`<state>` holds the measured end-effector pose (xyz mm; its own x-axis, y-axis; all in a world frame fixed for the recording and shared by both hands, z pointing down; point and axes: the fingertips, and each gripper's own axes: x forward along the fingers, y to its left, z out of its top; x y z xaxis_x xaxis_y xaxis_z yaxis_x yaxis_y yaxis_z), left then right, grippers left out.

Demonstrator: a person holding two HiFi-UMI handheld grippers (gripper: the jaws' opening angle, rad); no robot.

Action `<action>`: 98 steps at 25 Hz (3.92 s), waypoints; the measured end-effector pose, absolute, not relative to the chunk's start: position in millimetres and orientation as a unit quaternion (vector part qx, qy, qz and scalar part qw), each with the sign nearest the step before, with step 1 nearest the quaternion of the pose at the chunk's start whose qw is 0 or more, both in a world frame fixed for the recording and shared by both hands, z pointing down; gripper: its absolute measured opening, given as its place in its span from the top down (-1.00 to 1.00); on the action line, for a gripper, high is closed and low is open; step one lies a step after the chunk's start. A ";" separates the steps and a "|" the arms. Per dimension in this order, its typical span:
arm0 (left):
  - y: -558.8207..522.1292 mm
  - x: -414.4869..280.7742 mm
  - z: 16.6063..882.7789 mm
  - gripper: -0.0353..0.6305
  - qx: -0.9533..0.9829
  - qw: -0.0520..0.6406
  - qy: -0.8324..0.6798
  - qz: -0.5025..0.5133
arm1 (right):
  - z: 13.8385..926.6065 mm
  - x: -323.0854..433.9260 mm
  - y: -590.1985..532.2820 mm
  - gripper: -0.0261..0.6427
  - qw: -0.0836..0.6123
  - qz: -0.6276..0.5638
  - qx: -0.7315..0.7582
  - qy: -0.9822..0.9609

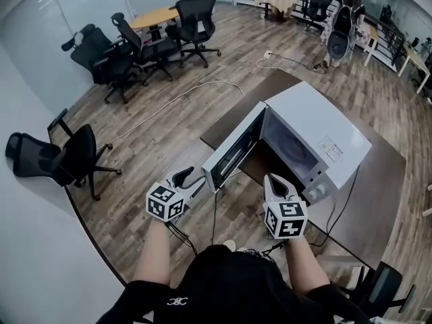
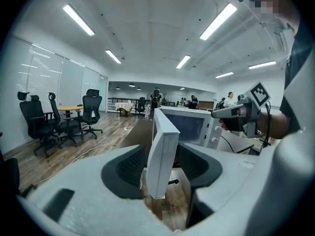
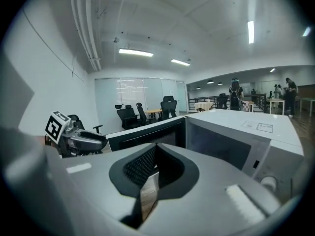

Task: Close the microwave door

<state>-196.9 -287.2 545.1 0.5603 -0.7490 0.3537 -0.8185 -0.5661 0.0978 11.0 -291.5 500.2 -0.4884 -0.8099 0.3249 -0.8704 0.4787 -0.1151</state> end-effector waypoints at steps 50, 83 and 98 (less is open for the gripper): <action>-265.1 36.6 562.2 0.34 0.969 0.078 -0.115 0.202 | 486.9 164.2 -265.4 0.89 0.094 0.165 0.638 -0.746; -306.9 155.7 565.1 0.36 0.957 0.079 -0.195 0.198 | 498.0 259.2 -184.3 0.89 0.066 0.190 0.752 -0.628; -330.1 192.2 563.6 0.35 0.954 0.082 -0.213 0.195 | 496.5 289.3 -164.2 0.89 0.063 0.190 0.778 -0.596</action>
<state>192.2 -330.1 563.6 0.8327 -0.3745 0.4078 -0.4388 -0.8956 0.0736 289.3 -164.2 496.5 0.2176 -0.9032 0.3699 -0.9510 -0.2815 -0.1280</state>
